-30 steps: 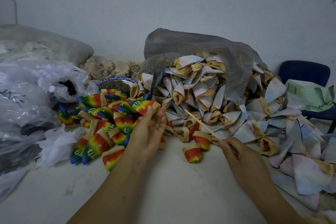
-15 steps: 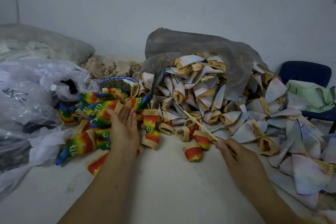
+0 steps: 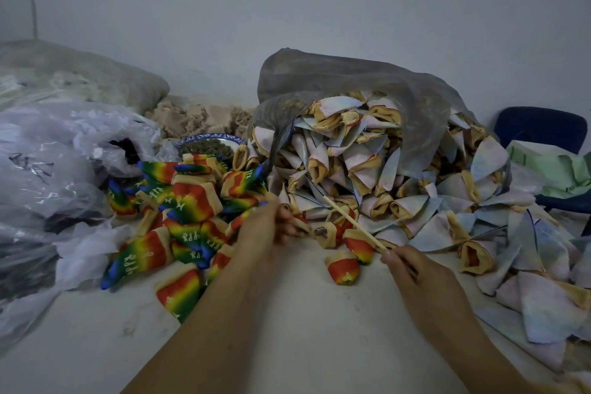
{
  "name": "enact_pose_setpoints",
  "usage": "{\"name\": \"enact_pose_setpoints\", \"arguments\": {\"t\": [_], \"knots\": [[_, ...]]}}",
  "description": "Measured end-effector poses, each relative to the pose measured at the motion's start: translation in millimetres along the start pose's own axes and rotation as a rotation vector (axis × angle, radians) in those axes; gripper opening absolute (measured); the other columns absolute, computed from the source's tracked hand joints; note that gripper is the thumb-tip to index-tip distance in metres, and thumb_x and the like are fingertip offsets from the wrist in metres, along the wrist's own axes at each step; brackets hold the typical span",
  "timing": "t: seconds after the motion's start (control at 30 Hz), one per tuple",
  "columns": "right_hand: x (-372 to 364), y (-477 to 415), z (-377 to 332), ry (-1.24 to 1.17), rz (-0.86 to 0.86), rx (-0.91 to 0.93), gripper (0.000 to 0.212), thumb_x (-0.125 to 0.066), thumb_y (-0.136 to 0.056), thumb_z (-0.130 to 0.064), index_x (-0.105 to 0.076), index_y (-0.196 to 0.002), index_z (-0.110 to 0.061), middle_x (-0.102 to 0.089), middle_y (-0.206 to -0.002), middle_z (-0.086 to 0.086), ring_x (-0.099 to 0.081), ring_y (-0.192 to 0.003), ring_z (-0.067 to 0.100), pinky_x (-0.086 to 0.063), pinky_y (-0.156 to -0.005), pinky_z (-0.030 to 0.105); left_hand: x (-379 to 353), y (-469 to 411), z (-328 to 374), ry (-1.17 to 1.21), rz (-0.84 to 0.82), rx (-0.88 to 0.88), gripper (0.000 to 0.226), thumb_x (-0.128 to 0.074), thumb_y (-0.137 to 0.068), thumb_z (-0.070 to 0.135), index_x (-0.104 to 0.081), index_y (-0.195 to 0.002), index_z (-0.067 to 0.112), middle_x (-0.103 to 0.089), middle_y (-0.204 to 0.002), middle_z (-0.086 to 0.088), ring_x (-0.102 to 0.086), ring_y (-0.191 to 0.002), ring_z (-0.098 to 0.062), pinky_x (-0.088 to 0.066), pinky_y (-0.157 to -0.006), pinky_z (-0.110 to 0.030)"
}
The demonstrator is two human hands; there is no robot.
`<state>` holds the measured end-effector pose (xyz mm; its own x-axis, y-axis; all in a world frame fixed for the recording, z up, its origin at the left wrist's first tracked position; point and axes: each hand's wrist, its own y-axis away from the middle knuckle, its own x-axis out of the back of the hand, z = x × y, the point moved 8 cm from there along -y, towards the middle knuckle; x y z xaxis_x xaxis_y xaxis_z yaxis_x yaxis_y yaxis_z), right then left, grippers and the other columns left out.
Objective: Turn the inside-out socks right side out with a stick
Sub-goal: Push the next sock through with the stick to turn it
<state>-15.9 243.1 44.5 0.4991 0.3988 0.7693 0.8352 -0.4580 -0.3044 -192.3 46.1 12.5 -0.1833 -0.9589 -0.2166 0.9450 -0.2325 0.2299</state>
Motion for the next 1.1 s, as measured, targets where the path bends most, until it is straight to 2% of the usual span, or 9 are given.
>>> {"name": "enact_pose_setpoints", "arguments": {"t": [0.1,0.23,0.3,0.43,0.5,0.6,0.73,0.9,1.1], "knots": [[0.6,-0.1,0.9,0.013,0.003,-0.004,0.013,-0.044,-0.092,-0.05,-0.046,-0.08,-0.047,-0.057,-0.061,-0.011,-0.053,-0.061,-0.001,-0.034,-0.051,0.021,34.7,-5.5,11.3,-0.02,0.297,-0.15,0.036,-0.043,-0.099,0.027,-0.061,-0.07,0.015,-0.062,-0.061,0.002,-0.058,-0.059,-0.014,-0.045,-0.058,-0.028],[-0.8,0.5,-0.2,0.009,-0.004,-0.005,0.013,-0.043,-0.091,-0.052,-0.046,-0.08,-0.046,-0.057,-0.06,-0.012,-0.053,-0.06,-0.001,-0.033,-0.05,0.02,56.9,-7.7,13.3,-0.053,0.474,-0.195,0.034,-0.037,-0.102,0.035,-0.061,-0.081,0.026,-0.06,-0.085,0.003,-0.055,-0.079,-0.013,-0.039,-0.07,-0.032],[-1.0,-0.3,0.4,0.007,-0.005,-0.006,0.013,-0.043,-0.091,-0.052,-0.047,-0.081,-0.046,-0.057,-0.06,-0.012,-0.053,-0.061,-0.001,-0.034,-0.05,0.021,60.4,-6.2,18.5,-0.13,0.499,-0.241,0.032,-0.035,-0.103,0.037,-0.058,-0.083,0.028,-0.056,-0.086,0.005,-0.051,-0.079,-0.011,-0.036,-0.066,-0.03],[-0.6,-1.1,0.3,-0.003,-0.003,-0.004,0.012,-0.043,-0.092,-0.05,-0.048,-0.082,-0.044,-0.058,-0.063,-0.011,-0.054,-0.062,0.0,-0.036,-0.053,0.021,21.5,5.6,34.0,-0.409,0.242,-0.534,0.026,-0.044,-0.102,0.03,-0.06,-0.083,0.022,-0.056,-0.086,0.0,-0.052,-0.076,-0.012,-0.039,-0.063,-0.028],[-1.0,-0.7,-0.3,-0.004,-0.006,-0.006,0.013,-0.044,-0.092,-0.05,-0.05,-0.083,-0.043,-0.059,-0.064,-0.011,-0.054,-0.063,0.0,-0.038,-0.054,0.021,-8.8,14.4,35.0,-0.658,0.061,-0.695,0.02,-0.047,-0.103,0.025,-0.067,-0.1,0.025,-0.061,-0.101,0.008,-0.054,-0.091,-0.006,-0.044,-0.077,-0.025],[-0.1,-0.3,0.5,0.001,-0.004,-0.008,0.012,-0.044,-0.092,-0.049,-0.051,-0.084,-0.042,-0.059,-0.066,-0.014,-0.054,-0.065,-0.001,-0.037,-0.054,0.019,-37.6,17.0,21.6,-1.045,-0.102,-0.841,0.032,-0.048,-0.101,0.016,-0.065,-0.127,0.023,-0.061,-0.12,0.005,-0.046,-0.116,-0.014,-0.039,-0.097,-0.032],[0.3,-0.9,-0.6,-0.003,-0.006,-0.016,0.013,-0.044,-0.092,-0.049,-0.052,-0.085,-0.042,-0.059,-0.065,-0.014,-0.053,-0.064,-0.002,-0.035,-0.053,0.018,-40.5,12.2,10.8,-1.308,-0.056,-0.838,0.038,-0.047,-0.1,0.019,-0.057,-0.136,0.028,-0.057,-0.131,0.003,-0.038,-0.113,-0.019,-0.03,-0.092,-0.029],[-0.2,-0.7,-1.9,0.021,-0.01,-0.008,0.021,-0.044,-0.093,-0.05,-0.059,-0.093,-0.036,-0.06,-0.068,-0.014,-0.054,-0.066,-0.001,-0.037,-0.054,0.016,-26.4,11.0,17.8,-1.075,0.014,-0.739,0.025,-0.049,-0.1,0.02,-0.07,-0.114,0.022,-0.055,-0.115,0.005,-0.034,-0.097,-0.012,-0.025,-0.074,-0.026],[-3.1,1.8,-7.6,0.106,-0.015,0.048,0.023,-0.045,-0.093,-0.049,-0.062,-0.095,-0.035,-0.057,-0.07,-0.013,-0.052,-0.065,0.002,-0.035,-0.055,0.011,-22.9,22.8,29.2,-0.449,-0.041,-0.612,0.023,-0.057,-0.098,0.019,-0.07,-0.096,0.038,-0.059,-0.104,0.015,-0.056,-0.097,0.003,-0.043,-0.085,-0.022]]}}
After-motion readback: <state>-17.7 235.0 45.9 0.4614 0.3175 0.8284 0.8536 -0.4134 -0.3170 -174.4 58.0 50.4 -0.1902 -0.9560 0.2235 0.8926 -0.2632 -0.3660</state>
